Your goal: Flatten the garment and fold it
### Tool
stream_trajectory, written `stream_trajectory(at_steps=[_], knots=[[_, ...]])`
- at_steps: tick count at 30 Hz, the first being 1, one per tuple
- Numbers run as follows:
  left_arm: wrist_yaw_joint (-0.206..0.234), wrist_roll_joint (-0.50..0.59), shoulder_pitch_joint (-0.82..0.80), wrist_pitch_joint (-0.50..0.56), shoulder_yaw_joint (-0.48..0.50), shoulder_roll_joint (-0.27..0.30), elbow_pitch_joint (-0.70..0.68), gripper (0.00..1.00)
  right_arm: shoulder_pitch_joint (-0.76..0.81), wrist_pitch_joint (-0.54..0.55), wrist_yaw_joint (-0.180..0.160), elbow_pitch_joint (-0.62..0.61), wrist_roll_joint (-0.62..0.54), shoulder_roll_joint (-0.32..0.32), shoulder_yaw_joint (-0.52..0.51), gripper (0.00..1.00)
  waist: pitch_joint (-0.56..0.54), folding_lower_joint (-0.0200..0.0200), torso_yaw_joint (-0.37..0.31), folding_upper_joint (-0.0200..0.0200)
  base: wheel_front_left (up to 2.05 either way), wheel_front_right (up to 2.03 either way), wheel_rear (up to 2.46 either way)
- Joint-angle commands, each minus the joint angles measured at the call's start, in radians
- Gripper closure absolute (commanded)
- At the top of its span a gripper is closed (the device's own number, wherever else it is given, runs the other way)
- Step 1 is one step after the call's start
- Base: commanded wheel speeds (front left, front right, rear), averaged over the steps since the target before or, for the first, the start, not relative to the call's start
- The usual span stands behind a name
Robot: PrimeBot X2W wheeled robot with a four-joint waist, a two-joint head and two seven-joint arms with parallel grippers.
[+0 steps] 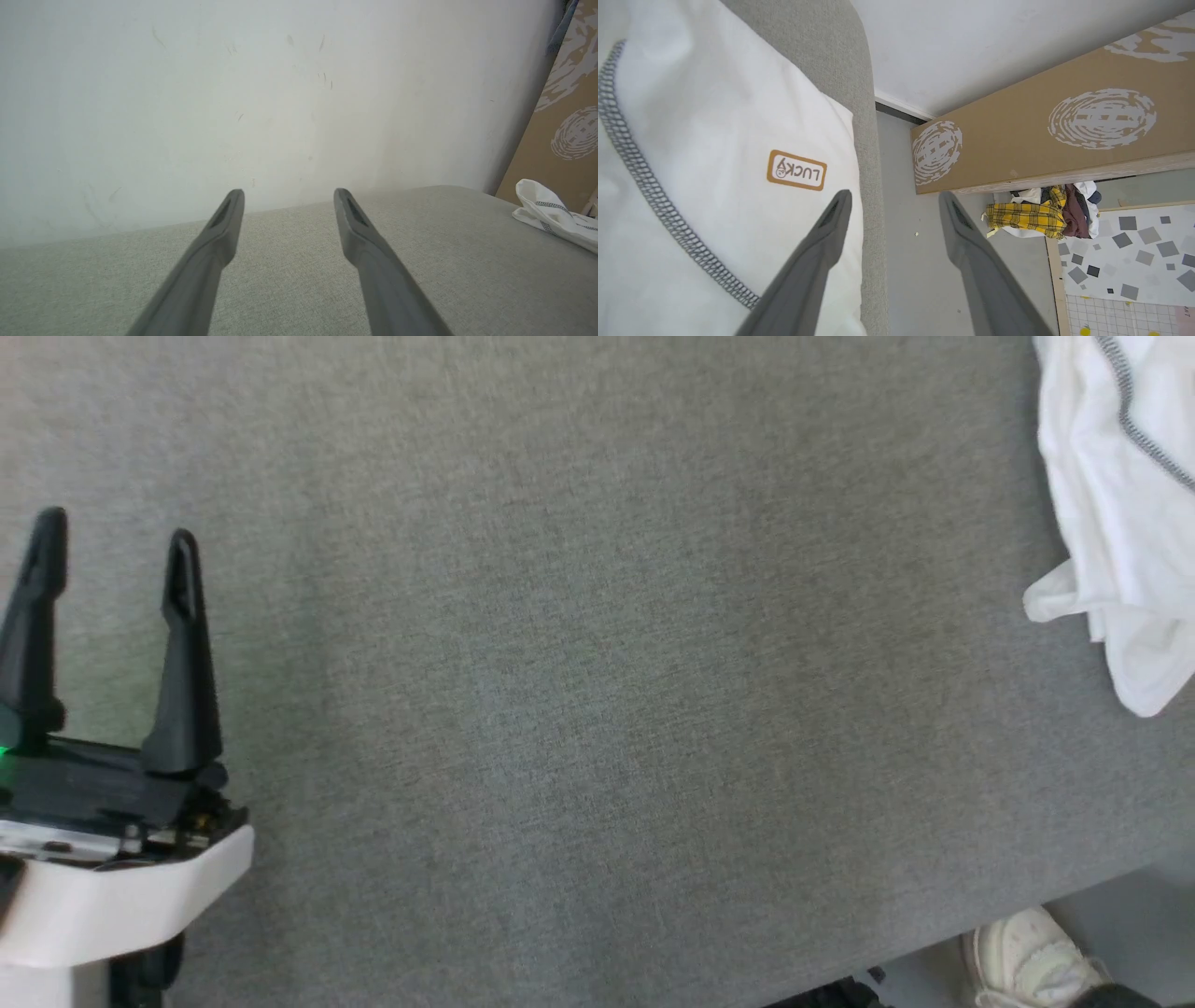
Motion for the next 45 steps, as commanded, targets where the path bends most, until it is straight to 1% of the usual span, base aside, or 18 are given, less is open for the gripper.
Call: stream_trajectory(at_steps=[1, 4, 8, 16, 21, 24, 31, 32, 35, 40, 45], knots=[[0.006, 0.001, 0.006, -0.005, -0.004, -0.01, 0.008, 0.0, 0.016, -0.011, -0.002, 0.002, 0.002, 0.011, -0.005, 0.0, -0.069, 0.0, 0.016, 0.0, 0.0, 0.0, 0.0], [0.006, 0.0, 0.019, -0.005, -0.005, -0.04, 0.024, 0.0, 0.039, -0.04, -0.002, -0.003, 0.0, 0.044, -0.033, 0.0, -0.132, 0.0, 0.031, 0.0, 0.0, 0.0, 0.0], [0.003, -0.002, 0.055, -0.005, 0.0, -0.081, 0.05, 0.0, 0.087, -0.078, -0.002, -0.035, -0.003, 0.112, -0.087, 0.0, -0.218, 0.0, 0.059, 0.0, 0.0, 0.0, 0.0], [-0.002, -0.004, 0.134, -0.006, 0.015, -0.158, 0.088, 0.0, 0.237, -0.139, -0.002, -0.18, 0.012, 0.216, -0.136, 0.0, -0.346, 0.0, 0.13, 0.0, 0.0, 0.0, 0.0], [-0.005, 0.003, 0.173, -0.006, 0.023, -0.193, 0.11, 0.0, 0.323, -0.204, -0.002, -0.319, 0.016, 0.308, -0.157, 0.0, -0.389, 0.0, 0.167, 0.0, 0.0, 0.0, 0.0], [-0.007, 0.006, 0.187, -0.006, 0.02, -0.211, 0.134, 0.0, 0.374, -0.257, -0.002, -0.404, -0.01, 0.361, -0.152, 0.0, -0.404, 0.0, 0.191, 0.0, 0.0, 0.0, 0.0], [-0.011, 0.018, 0.202, -0.006, 0.016, -0.236, 0.187, 0.0, 0.518, -0.365, -0.002, -0.521, -0.064, 0.49, -0.155, 0.0, -0.422, 0.0, 0.24, 0.0, 0.0, 0.0, 0.0], [-0.011, 0.018, 0.202, -0.006, 0.016, -0.236, 0.187, 0.0, 0.518, -0.365, -0.002, -0.521, -0.064, 0.49, -0.155, 0.0, -0.422, 0.0, 0.24, 0.0, 0.0, 0.0, 0.0], [-0.012, 0.024, 0.209, -0.006, 0.017, -0.244, 0.196, 0.0, 0.576, -0.402, -0.002, -0.535, -0.074, 0.52, -0.139, 0.0, -0.424, 0.0, 0.255, 0.0, 0.0, 0.0, 0.0], [-0.015, 0.052, 0.215, -0.006, 0.0, -0.254, 0.219, 0.0, 0.643, -0.47, -0.002, -0.506, -0.07, 0.54, -0.136, 0.0, -0.43, 0.0, 0.277, 0.0, 0.0, 0.0, 0.0], [-0.016, 0.059, 0.234, -0.006, -0.019, -0.263, 0.246, 0.0, 0.7, -0.54, -0.002, -0.43, 0.001, 0.542, -0.147, 0.0, -0.447, 0.0, 0.291, 0.0, 0.0, 0.0, 0.0]])
